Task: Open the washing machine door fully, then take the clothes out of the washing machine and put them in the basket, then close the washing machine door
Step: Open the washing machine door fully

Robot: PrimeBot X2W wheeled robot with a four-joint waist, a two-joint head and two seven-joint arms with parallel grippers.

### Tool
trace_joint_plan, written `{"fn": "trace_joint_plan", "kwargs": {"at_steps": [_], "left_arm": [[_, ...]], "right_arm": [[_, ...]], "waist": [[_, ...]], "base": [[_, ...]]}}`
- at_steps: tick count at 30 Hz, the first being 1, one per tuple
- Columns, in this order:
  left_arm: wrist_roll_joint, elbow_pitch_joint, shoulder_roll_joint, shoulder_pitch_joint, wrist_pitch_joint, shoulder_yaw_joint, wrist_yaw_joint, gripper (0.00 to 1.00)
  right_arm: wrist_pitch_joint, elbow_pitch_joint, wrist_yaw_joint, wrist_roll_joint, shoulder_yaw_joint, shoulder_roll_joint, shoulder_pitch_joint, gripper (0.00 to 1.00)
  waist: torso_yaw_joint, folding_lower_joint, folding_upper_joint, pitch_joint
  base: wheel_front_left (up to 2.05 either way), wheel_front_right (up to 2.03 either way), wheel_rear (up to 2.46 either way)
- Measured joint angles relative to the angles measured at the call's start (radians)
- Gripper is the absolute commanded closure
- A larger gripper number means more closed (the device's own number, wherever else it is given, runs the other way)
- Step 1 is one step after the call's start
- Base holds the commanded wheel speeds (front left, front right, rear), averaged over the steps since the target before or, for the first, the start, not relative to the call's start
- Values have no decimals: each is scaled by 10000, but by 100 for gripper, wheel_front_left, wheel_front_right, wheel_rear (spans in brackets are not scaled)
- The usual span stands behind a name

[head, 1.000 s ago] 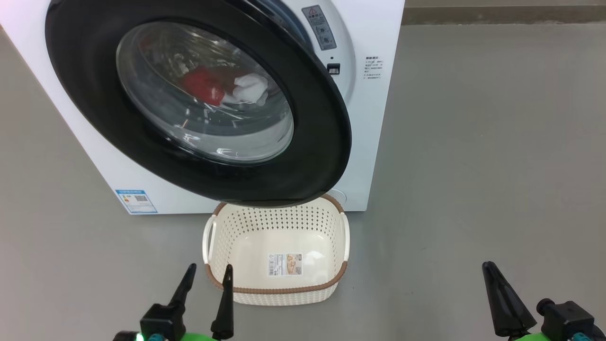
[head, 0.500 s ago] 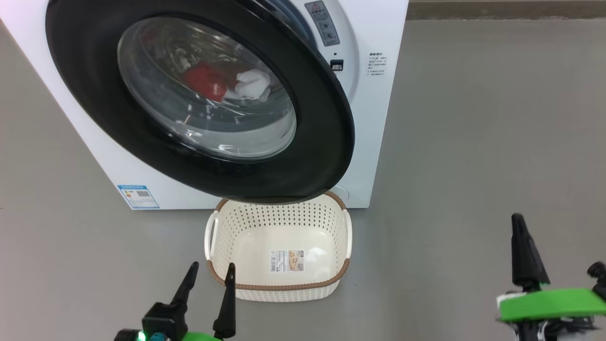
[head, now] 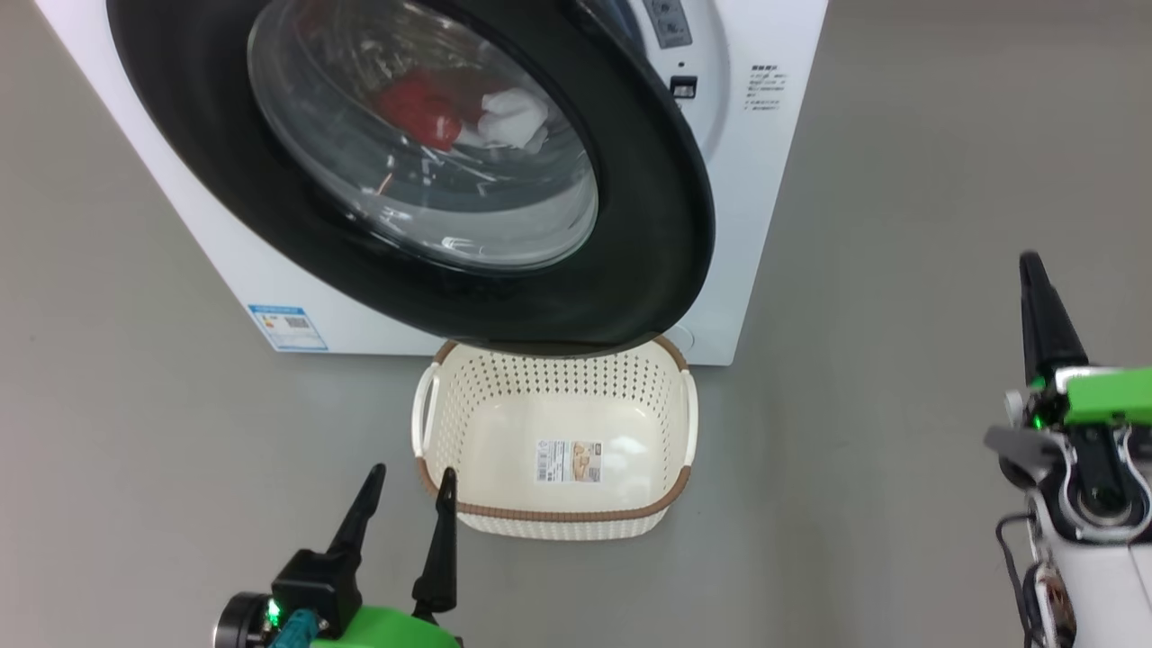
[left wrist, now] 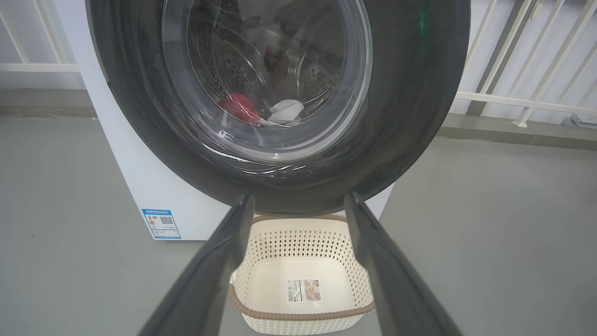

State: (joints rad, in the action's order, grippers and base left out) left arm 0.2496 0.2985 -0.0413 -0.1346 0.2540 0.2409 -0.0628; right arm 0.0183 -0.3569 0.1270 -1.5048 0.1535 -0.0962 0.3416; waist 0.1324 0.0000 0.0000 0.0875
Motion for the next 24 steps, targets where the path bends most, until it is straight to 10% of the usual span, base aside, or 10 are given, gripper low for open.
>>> {"fn": "trace_joint_plan", "kwargs": {"at_steps": [24], "left_arm": [[301,-466,15,-1063,0,826,-385,0]], "right_arm": [[-3248,-4435,-2,-796,-1237,-278,4823,100]], "waist": [[935,0,0,1370]], "base": [[0,0,0]]}}
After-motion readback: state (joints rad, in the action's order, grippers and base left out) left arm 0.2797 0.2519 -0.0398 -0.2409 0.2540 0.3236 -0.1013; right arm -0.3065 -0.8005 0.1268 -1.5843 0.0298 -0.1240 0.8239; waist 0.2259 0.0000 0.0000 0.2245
